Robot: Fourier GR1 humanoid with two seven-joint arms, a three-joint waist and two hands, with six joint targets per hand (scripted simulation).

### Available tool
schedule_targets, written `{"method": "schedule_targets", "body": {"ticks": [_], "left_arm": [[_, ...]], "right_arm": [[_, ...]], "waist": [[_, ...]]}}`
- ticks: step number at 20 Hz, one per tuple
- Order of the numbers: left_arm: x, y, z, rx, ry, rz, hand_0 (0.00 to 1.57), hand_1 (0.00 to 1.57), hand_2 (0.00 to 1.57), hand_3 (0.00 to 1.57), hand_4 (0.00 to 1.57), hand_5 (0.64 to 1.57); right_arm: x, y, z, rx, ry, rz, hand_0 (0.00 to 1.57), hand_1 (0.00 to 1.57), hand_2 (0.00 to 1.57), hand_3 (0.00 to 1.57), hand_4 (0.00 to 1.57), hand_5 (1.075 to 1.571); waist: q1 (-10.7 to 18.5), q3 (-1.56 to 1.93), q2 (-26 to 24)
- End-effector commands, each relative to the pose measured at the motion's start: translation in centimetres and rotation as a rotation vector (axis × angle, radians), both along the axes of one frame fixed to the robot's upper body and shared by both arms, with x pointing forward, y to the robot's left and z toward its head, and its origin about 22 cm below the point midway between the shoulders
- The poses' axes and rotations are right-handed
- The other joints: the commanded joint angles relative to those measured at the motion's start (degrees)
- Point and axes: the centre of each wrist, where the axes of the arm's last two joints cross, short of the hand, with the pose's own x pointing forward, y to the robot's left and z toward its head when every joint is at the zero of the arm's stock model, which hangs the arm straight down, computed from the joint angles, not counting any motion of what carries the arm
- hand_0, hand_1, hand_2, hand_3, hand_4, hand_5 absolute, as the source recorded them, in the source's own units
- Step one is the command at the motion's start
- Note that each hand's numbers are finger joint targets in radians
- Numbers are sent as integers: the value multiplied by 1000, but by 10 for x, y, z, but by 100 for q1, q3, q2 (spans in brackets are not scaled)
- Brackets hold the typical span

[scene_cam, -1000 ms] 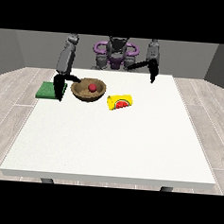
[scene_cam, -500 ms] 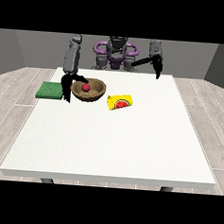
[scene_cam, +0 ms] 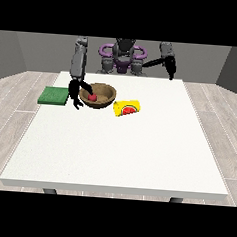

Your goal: Pick the cup and pour the ball into the bowl, then pick the bowl and place it on the pad

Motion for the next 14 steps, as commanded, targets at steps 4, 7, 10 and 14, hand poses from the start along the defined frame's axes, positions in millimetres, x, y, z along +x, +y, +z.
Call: {"method": "schedule_targets", "body": {"ticks": [4,7,10,14], "left_arm": [[-1,9,-8,-15,19,-3,0,0,0,0,0,1569],[2,34,-18,-36,15,39,0,0,0,0,0,1570],[-2,56,-38,-46,128,101,0,0,0,0,0,1570],[4,44,-31,-49,104,115,0,0,0,0,0,1571]], "right_arm": [[3,-8,4,-108,228,-31,1571,1571,1571,1571,1034,1551],[18,1,21,-142,209,-37,1571,1571,1571,1571,1023,1555],[18,19,17,-170,299,5,1571,1571,1571,1571,1020,1552],[43,6,60,-139,272,29,1571,1571,1571,1571,1046,1553]], "waist": [[64,128,-15],[-152,129,-30],[-400,129,-678],[-506,132,-419]]}}
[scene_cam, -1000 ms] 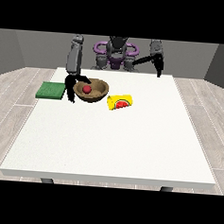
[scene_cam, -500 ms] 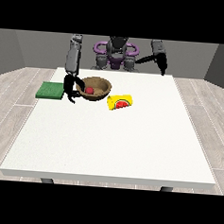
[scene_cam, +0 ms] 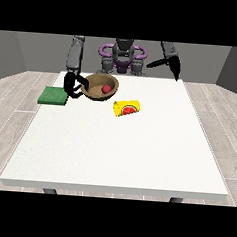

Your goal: Pick the cup and pour the ball into the bowl, then pick the bowl and place it on the pad

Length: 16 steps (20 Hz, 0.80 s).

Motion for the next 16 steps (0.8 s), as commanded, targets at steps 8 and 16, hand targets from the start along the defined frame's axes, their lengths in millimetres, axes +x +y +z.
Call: {"method": "schedule_targets", "body": {"ticks": [8,16], "left_arm": [[-4,18,-4,4,-5,47,0,0,0,0,0,1569],[-14,13,-38,-12,-47,86,0,0,0,0,0,1565]], "right_arm": [[-1,-74,45,58,-9,-48,1571,1571,1571,1571,1058,1559],[-24,-118,49,88,-44,-20,1571,1571,1571,1571,1067,1557]], "waist": [[-216,17,-16],[-518,18,259]]}}
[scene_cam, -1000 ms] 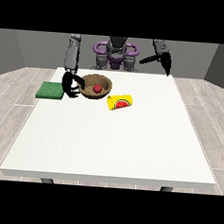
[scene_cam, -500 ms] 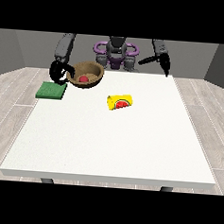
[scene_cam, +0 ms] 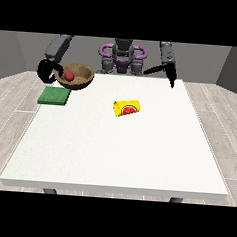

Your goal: Pick the cup and pour the ball into the bowl, then pick the bowl and place it on the pad

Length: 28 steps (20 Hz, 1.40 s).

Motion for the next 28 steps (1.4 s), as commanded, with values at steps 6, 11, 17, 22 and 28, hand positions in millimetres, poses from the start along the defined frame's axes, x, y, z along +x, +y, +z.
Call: {"method": "schedule_targets", "body": {"ticks": [6,11,17,22,28], "left_arm": [[13,-53,55,39,-273,-40,0,0,0,0,0,1565],[4,-56,72,41,-325,-54,0,0,0,0,0,1564],[-13,-68,106,37,-417,-73,0,0,0,0,0,1563],[-27,-50,125,72,-433,-62,0,0,0,0,0,1563],[-34,-48,112,39,-380,-65,0,0,0,0,0,1566]], "right_arm": [[-24,-90,48,61,-229,-75,1571,1571,1571,1366,1031,1562],[-43,-128,71,-22,-297,-121,1571,1571,1571,778,1018,1568],[-42,-129,68,-69,-386,-159,1571,1571,1571,0,1037,1569],[-48,-139,75,-103,-384,-146,1571,1571,1571,436,1031,1571],[-51,-154,98,15,-363,-176,1571,1571,1571,0,765,1568]], "waist": [[273,12,1405],[401,13,1848],[432,16,2337],[433,13,2355],[389,9,2064]]}}
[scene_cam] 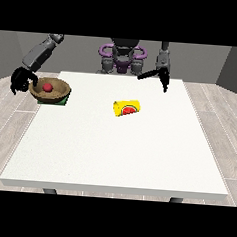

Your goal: Pick the cup and pour the ball into the bowl, then pick the bowl and place it on the pad

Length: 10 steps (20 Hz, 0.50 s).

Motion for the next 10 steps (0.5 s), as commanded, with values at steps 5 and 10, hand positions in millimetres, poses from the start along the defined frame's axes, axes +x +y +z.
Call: {"method": "schedule_targets", "body": {"ticks": [5,10], "left_arm": [[-3,7,-17,-6,32,-18,0,0,0,0,0,1566],[3,15,4,-29,27,26,0,0,0,0,0,1567]], "right_arm": [[2,6,-12,21,86,15,1571,1571,1571,1080,737,1570],[-2,15,-34,-74,132,65,1571,1571,1571,1014,694,1567]], "waist": [[32,-7,-160],[-141,-6,-205]]}}
